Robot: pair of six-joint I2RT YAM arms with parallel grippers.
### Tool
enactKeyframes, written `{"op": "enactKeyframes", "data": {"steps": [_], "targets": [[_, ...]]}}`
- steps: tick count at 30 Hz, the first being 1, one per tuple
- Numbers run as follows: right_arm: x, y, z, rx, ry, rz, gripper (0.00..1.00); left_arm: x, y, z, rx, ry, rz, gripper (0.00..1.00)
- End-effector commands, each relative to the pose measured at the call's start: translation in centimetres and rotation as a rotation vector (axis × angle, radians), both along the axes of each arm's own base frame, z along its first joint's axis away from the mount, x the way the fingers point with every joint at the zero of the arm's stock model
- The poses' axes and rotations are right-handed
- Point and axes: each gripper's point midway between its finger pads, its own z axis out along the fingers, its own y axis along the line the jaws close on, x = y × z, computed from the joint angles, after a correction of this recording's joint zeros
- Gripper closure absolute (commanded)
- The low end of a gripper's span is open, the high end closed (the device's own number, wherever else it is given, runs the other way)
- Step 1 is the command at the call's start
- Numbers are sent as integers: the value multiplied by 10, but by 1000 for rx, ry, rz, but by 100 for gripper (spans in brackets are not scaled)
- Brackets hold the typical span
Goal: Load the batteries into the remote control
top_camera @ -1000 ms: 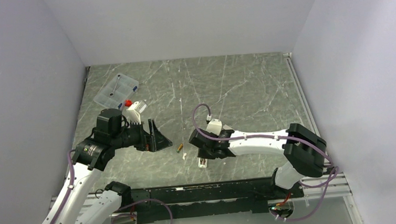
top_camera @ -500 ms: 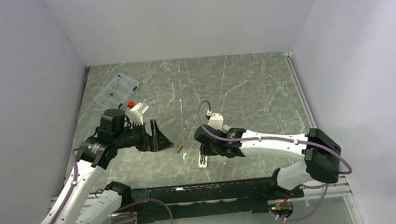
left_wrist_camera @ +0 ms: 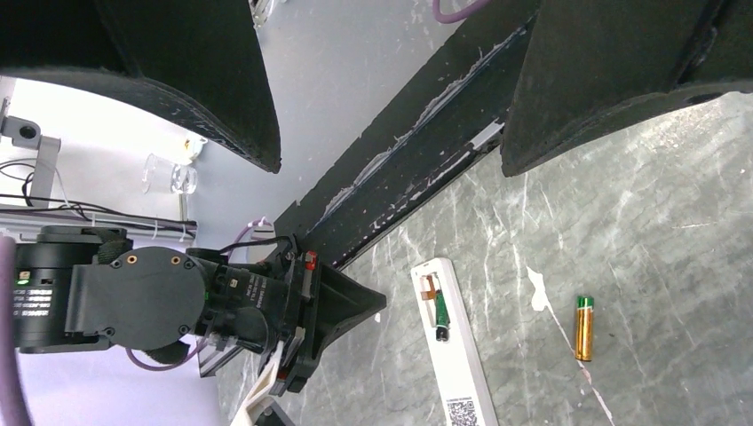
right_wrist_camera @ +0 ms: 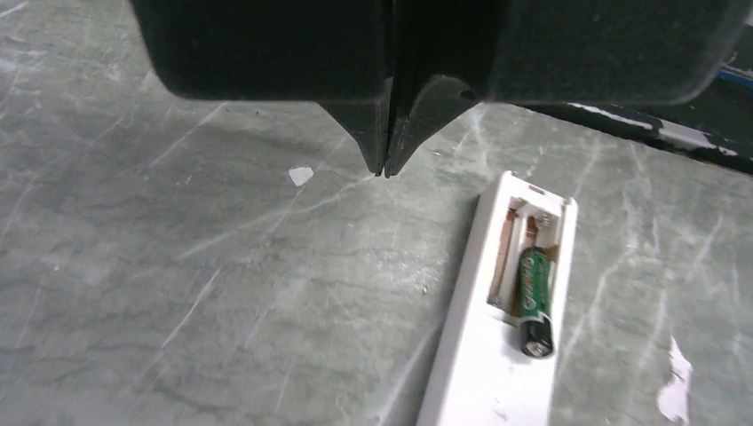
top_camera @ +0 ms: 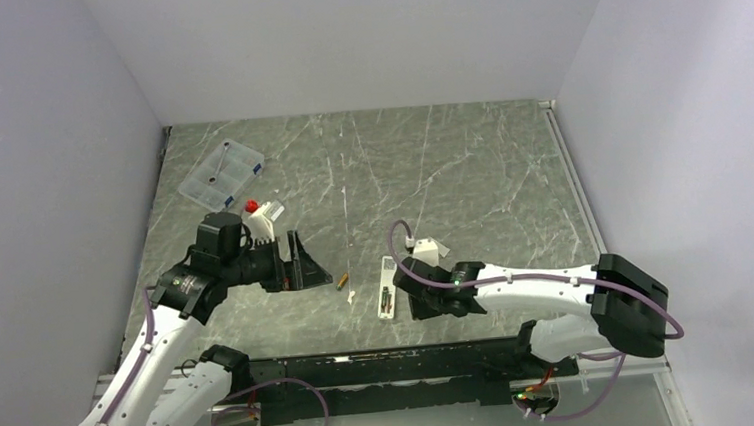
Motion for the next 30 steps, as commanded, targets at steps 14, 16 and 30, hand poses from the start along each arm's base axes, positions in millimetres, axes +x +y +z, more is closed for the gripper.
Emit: {"op": "enactKeyframes", "data": {"steps": [14,16,30], "targets": [[-6,35,-15,130,43,57,100,3,1,-16,-42,60,106,1],[-5,36,-17,129,43,57,100,3,1,-19,-48,72,118,1],[1,58,-18,153,48,76,100,10,0,-50,-49,182,201,1]]}}
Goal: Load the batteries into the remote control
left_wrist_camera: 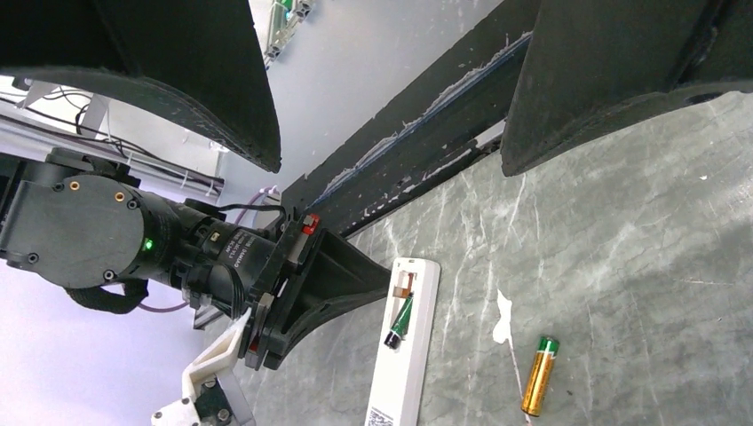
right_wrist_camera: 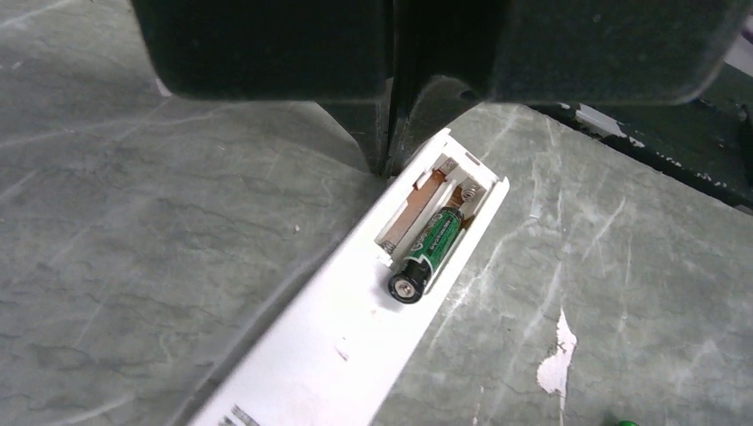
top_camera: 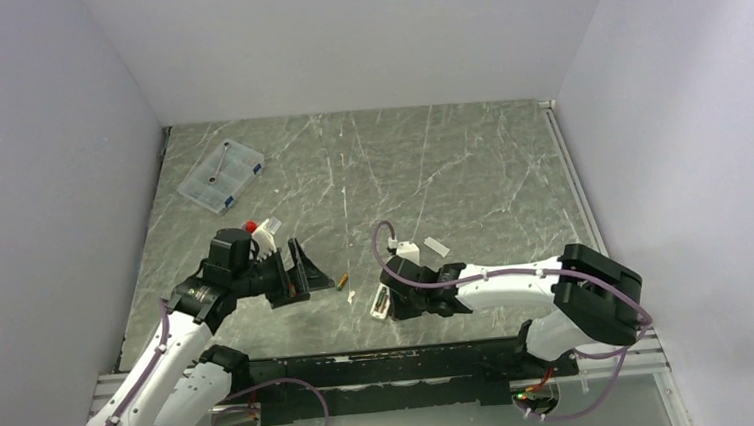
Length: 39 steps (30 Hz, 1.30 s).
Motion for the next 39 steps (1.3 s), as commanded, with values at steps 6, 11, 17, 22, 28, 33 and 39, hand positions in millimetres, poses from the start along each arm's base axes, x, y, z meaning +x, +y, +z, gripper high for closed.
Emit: {"op": "enactKeyframes", "data": {"steps": [6,11,17,22,28,33,39], "targets": [[5,20,2,24,1,13,100,11,-3,-14,-28,46,75,1],[8,26,2,24,3,4,100,14,-4,-27,-21,88,91,1],[11,36,3,42,11,-4,100,17,-8,-42,-36,129,103,1],[13,43,5,49,9,1,100,23,-11,-55,-41,153,111,1],[15,49,11,63,2,15,100,29,-13,-65,-39,164,126,1],[15,52,22,77,-9,36,100,36,-20,-70,-75,176,122,1],[11,53,48,115,-40,98,98,43,-30,-73,-132,195,106,3]]}}
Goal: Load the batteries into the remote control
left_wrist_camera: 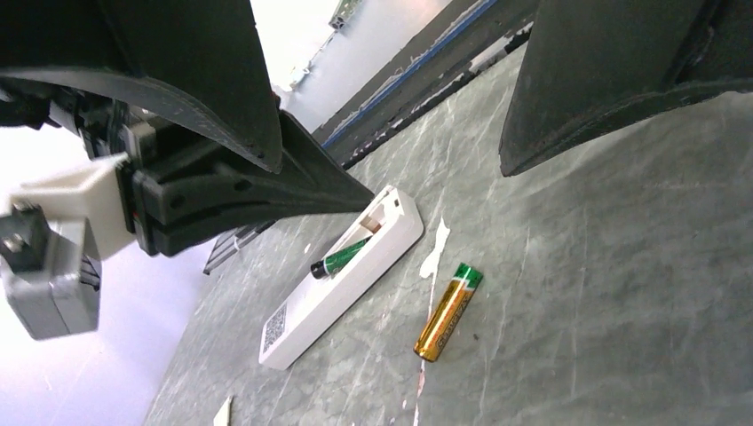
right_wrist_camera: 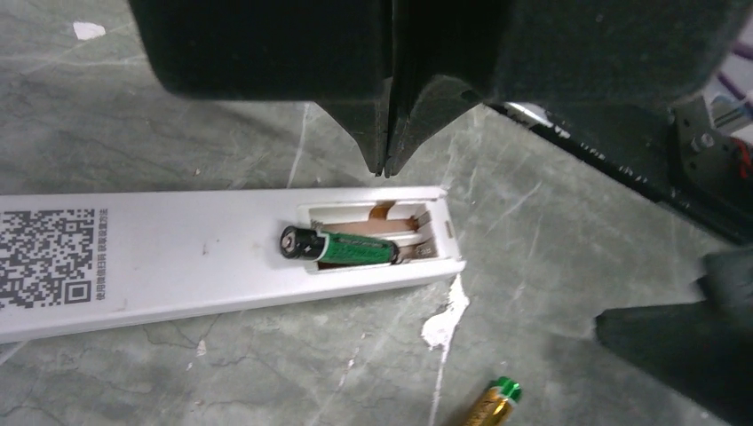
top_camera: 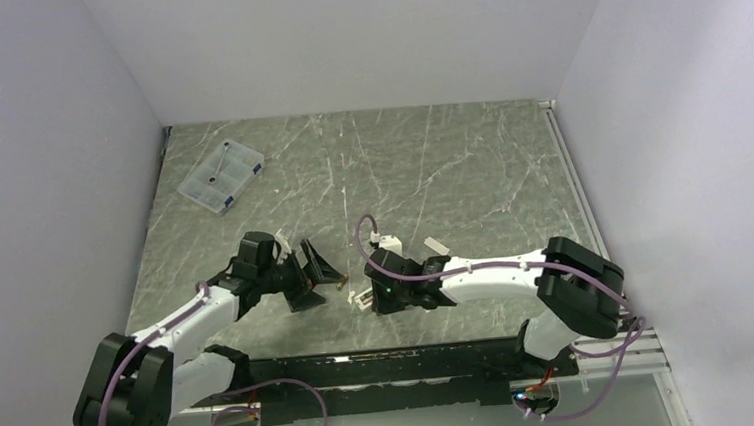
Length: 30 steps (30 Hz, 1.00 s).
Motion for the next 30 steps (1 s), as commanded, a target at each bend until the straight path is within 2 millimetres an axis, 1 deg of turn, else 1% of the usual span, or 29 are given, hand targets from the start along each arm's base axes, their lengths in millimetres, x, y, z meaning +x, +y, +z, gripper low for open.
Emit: {"op": "enactKeyframes", "data": {"steps": [1,5,10,13,17,21,30], "targets": [[0,11,40,72,-52,68,97,11,-13,11,-91,-45,-16,3],[1,1,54,73,-96,84,93,10,-18,9,-120,-32,-14,4],[9,-13,62,28,-150,77,91,5,-25,7,-135,-17,-17,4],[13,-16,63,15,-160,84,89,2,-30,6,-144,-7,-16,4],[21,-23,60,6,-156,66,82,-3,-35,4,-137,-1,-12,5],[28,-27,58,24,-148,57,79,-5,-38,2,-140,3,1,4],[39,-23,54,65,-118,46,75,-6,-49,-7,-136,11,-10,5]]}}
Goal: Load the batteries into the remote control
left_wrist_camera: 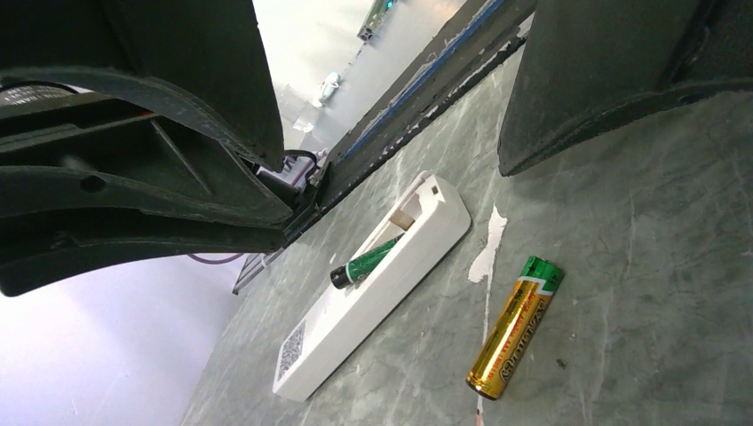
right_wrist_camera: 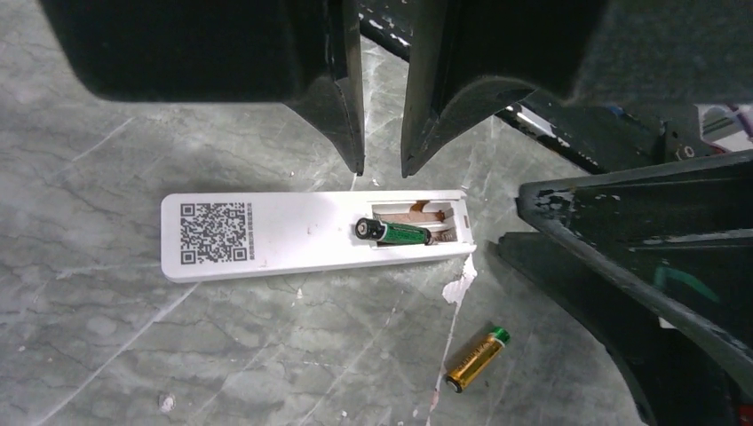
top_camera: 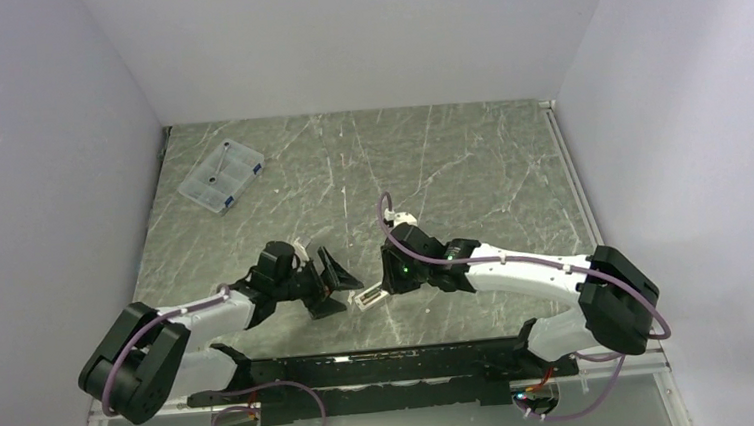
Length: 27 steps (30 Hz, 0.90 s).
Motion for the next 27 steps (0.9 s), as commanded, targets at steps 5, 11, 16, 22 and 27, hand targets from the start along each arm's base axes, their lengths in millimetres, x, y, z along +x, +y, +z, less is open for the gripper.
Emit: {"op": "enactKeyframes", "data": {"steps": [5,11,16,22,27], "targets": [[12,11,5,65,-1,12,75,8,-13,-2,-19,-25,-4,7],[18,12,-2,64,9,7,75,8,-14,-6,-5,-19,-11,11],[20,16,-6,66,25,24,76,9,-16,-6,-5,-15,-21,13],[21,19,-10,63,36,36,77,10,-18,-7,-10,-9,-28,15],[22,21,-13,61,40,41,78,9,-19,-10,-12,-1,-31,15]]}}
